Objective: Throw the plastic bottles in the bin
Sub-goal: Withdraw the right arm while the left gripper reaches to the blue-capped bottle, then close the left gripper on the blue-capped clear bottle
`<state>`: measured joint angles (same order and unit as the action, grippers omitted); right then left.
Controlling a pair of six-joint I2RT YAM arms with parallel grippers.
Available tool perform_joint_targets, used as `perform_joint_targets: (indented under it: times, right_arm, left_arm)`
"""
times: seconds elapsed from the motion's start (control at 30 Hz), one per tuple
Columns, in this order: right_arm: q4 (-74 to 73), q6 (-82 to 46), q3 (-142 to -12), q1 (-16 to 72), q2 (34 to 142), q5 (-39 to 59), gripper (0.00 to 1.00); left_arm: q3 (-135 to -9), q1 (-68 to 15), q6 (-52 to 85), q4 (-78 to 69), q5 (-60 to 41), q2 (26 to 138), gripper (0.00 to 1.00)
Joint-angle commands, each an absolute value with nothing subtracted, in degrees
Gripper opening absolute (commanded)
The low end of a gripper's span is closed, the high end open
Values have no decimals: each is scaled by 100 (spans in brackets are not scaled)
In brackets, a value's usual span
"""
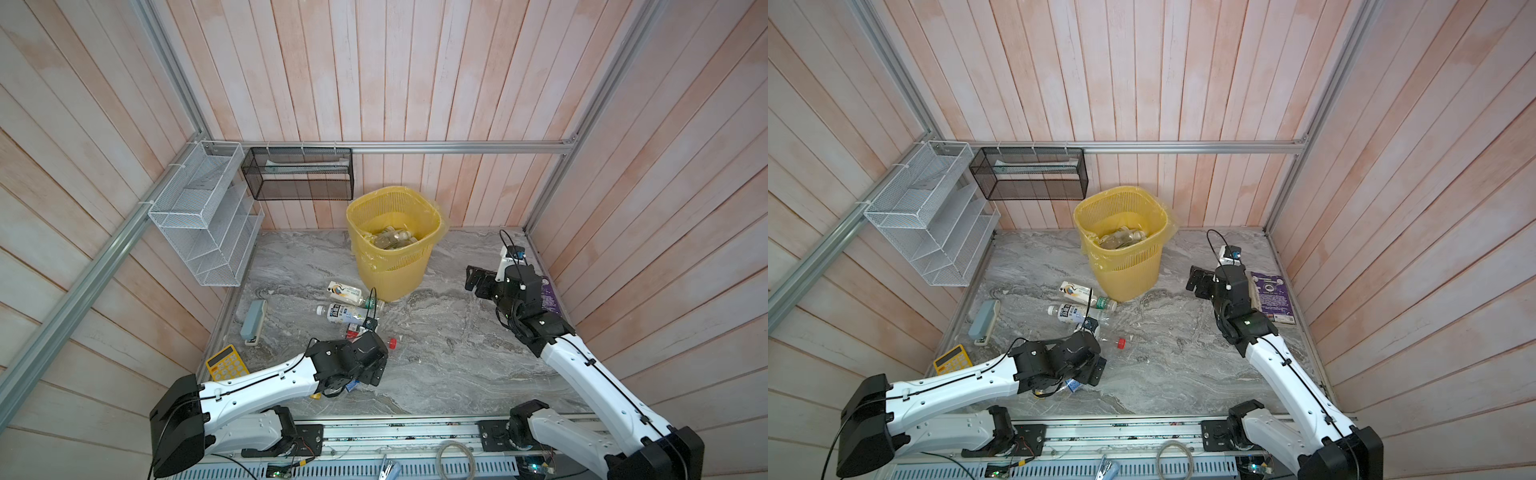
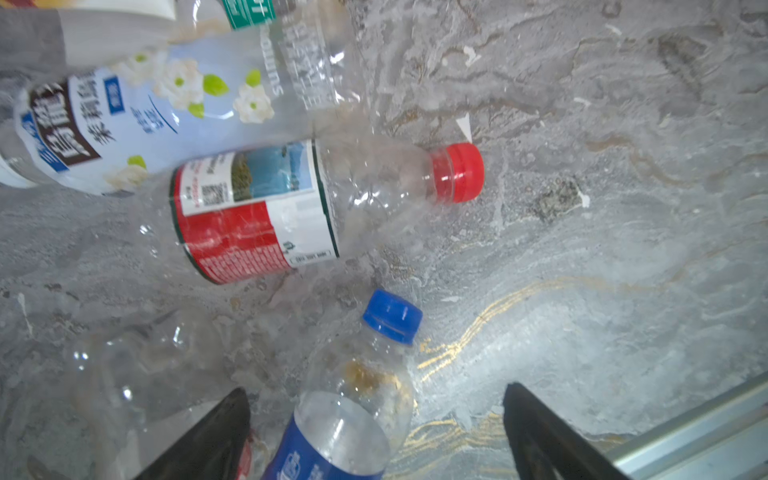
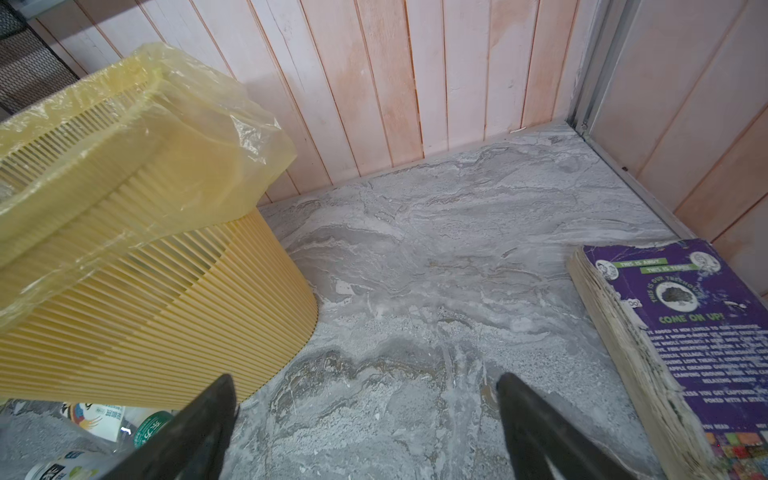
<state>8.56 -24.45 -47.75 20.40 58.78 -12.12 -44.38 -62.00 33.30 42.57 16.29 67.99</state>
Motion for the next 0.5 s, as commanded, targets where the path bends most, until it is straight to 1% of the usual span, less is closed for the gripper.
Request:
perform_joint_targets:
  times: [0.0,0.3,0.47]
  right_arm:
    - [767,-2564,-4781,2004,5998,-960,98]
    - [696,-2566,-4748,1987,6083,-852,98]
    - [698,-2593,-4709,1969,6070,-844,98]
  left_arm:
    - [-4545,-6353,3850,4768,1348,6829,96]
    - [-4387,-6355,4006,4677,976,7185,96]
    - [-4438,-6355,4170,4834,1244,7491,96]
